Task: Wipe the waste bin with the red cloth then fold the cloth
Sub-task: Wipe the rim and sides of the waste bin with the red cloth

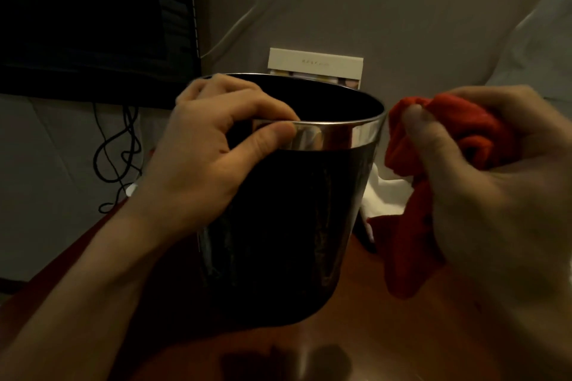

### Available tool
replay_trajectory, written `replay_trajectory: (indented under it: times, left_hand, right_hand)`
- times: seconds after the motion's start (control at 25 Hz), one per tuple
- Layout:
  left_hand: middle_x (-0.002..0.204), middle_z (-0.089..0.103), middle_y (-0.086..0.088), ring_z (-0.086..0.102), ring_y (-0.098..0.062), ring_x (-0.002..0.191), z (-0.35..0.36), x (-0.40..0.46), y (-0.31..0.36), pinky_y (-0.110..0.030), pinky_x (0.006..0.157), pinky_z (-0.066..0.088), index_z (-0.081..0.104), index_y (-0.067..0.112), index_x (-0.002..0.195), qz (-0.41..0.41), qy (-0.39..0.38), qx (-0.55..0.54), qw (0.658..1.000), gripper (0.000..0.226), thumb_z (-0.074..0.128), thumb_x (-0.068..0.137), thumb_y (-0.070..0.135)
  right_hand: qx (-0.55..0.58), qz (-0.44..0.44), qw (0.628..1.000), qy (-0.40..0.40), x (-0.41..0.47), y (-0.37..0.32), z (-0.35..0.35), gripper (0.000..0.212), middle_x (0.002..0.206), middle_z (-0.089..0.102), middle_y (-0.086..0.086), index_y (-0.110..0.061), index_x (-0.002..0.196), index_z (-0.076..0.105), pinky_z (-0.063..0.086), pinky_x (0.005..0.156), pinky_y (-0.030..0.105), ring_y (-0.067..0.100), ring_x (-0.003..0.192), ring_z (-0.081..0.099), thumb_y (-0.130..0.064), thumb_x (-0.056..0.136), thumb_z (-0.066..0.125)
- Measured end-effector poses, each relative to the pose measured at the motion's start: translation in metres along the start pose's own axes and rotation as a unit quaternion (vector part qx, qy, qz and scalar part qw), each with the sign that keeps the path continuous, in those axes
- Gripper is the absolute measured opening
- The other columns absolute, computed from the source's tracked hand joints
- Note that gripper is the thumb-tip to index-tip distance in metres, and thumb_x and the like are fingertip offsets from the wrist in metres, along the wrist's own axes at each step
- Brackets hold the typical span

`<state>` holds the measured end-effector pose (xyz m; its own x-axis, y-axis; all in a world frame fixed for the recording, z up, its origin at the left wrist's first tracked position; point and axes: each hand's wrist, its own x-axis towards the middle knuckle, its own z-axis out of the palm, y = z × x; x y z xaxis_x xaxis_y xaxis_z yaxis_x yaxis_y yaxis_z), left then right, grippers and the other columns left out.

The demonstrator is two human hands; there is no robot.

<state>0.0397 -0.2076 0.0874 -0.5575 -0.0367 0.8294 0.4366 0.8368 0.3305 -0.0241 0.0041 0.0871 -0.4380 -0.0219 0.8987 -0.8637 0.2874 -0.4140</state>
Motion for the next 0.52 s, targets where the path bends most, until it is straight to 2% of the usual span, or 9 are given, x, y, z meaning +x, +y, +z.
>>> replay_trajectory:
  times: [0.08, 0.16, 0.28, 0.44, 0.52]
  left_hand:
    - [0.100, 0.056, 0.023, 0.048, 0.003, 0.107, 0.000, 0.001, -0.001, -0.046, 0.101, 0.038, 0.058, 0.047, 0.096, -0.003, 0.002, -0.005, 1.000, 0.012, 0.054, 0.086, 0.045]
    - [0.098, 0.056, 0.027, 0.048, 0.005, 0.106, 0.000, 0.001, 0.000, -0.046, 0.101, 0.037, 0.058, 0.047, 0.097, 0.000, 0.001, -0.004, 1.000, 0.011, 0.054, 0.087, 0.044]
    - [0.096, 0.053, 0.037, 0.046, 0.012, 0.103, 0.000, 0.001, -0.001, -0.043, 0.102, 0.035, 0.058, 0.047, 0.096, 0.005, -0.004, -0.004, 1.000, 0.011, 0.053, 0.086, 0.045]
    - [0.096, 0.053, 0.039, 0.046, 0.013, 0.103, 0.000, 0.002, 0.000, -0.045, 0.101, 0.036, 0.057, 0.048, 0.095, 0.010, -0.004, -0.001, 1.000, 0.011, 0.053, 0.086, 0.045]
    - [0.096, 0.052, 0.041, 0.046, 0.014, 0.102, 0.000, 0.002, 0.000, -0.045, 0.100, 0.037, 0.056, 0.049, 0.096, 0.014, -0.005, 0.000, 1.000, 0.011, 0.053, 0.087, 0.043]
  right_hand:
    - [-0.007, -0.026, 0.999, -0.029, -0.001, 0.002, 0.004, 0.013, 0.090, 0.064, -0.013, -0.040, 0.092, 0.062, 0.051, 0.071, 0.021, 0.000, 0.081, 0.063, -0.038, 0.090, 0.075]
    - [-0.018, -0.042, 0.997, -0.057, -0.005, 0.004, 0.009, 0.011, 0.089, 0.062, -0.009, -0.028, 0.094, 0.065, 0.043, 0.073, 0.011, -0.001, 0.084, 0.060, -0.031, 0.090, 0.075]
    - [-0.020, -0.055, 0.995, -0.075, -0.010, 0.007, 0.016, 0.012, 0.090, 0.061, -0.006, -0.020, 0.096, 0.069, 0.042, 0.072, 0.009, 0.000, 0.082, 0.058, -0.026, 0.089, 0.077]
    - [-0.021, -0.105, 0.987, -0.123, -0.033, 0.002, 0.039, 0.012, 0.094, 0.061, -0.002, -0.010, 0.091, 0.072, 0.040, 0.073, 0.005, 0.006, 0.081, 0.056, -0.020, 0.088, 0.077]
    - [-0.028, -0.119, 0.985, -0.119, -0.035, 0.003, 0.041, 0.013, 0.095, 0.061, -0.002, -0.009, 0.092, 0.073, 0.040, 0.074, 0.004, 0.006, 0.082, 0.055, -0.021, 0.089, 0.076]
